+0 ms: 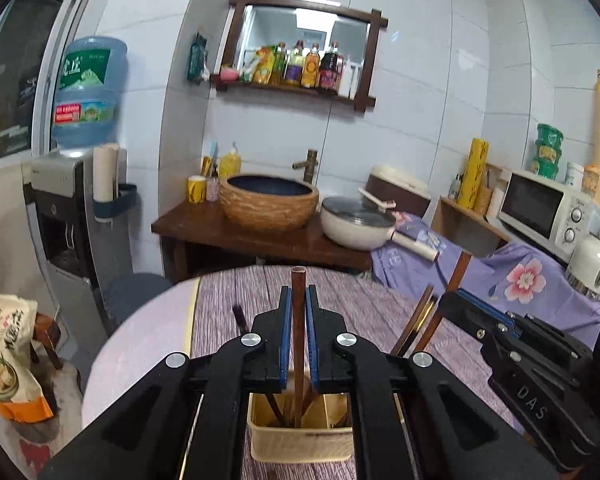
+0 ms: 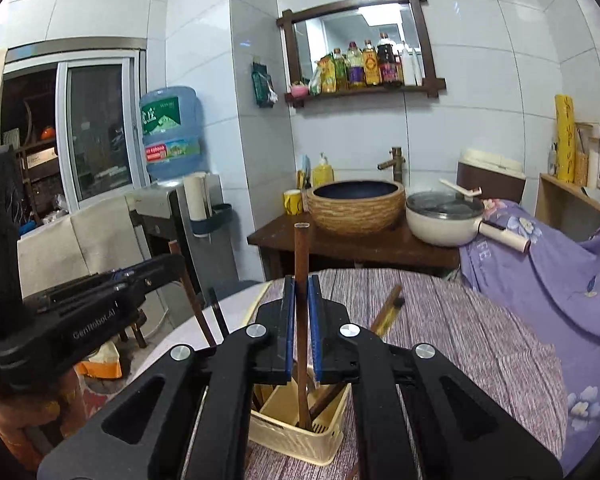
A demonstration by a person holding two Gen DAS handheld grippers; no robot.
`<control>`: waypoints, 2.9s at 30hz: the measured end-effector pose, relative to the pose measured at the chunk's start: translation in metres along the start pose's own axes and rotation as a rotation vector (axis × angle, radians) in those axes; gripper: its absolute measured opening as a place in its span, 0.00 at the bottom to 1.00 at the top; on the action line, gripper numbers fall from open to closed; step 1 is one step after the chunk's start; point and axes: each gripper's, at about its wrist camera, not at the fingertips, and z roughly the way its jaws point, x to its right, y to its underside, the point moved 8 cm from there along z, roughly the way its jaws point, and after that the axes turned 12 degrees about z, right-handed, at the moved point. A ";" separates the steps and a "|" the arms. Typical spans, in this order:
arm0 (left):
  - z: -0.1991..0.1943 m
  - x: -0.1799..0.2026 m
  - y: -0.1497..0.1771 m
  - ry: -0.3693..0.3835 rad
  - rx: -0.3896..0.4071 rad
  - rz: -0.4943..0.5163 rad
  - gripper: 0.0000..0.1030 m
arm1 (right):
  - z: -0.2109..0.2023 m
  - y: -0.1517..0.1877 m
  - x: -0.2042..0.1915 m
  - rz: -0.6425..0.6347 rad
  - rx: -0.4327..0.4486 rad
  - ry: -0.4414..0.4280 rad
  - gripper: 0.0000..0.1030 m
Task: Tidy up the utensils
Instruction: 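Open both tools to release the chopsticks and withdraw from the holder, then reach both tools to the remaining brown chopsticks and grasp one each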
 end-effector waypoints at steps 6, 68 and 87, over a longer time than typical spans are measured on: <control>0.015 -0.003 0.025 0.005 -0.048 -0.015 0.07 | 0.015 0.020 0.013 0.022 -0.039 0.014 0.07; 0.071 0.010 0.236 -0.040 -0.523 0.074 0.25 | 0.050 0.229 0.120 0.233 -0.444 0.311 0.39; 0.079 0.020 0.235 -0.078 -0.511 0.077 0.18 | 0.084 0.229 0.128 0.233 -0.432 0.381 0.10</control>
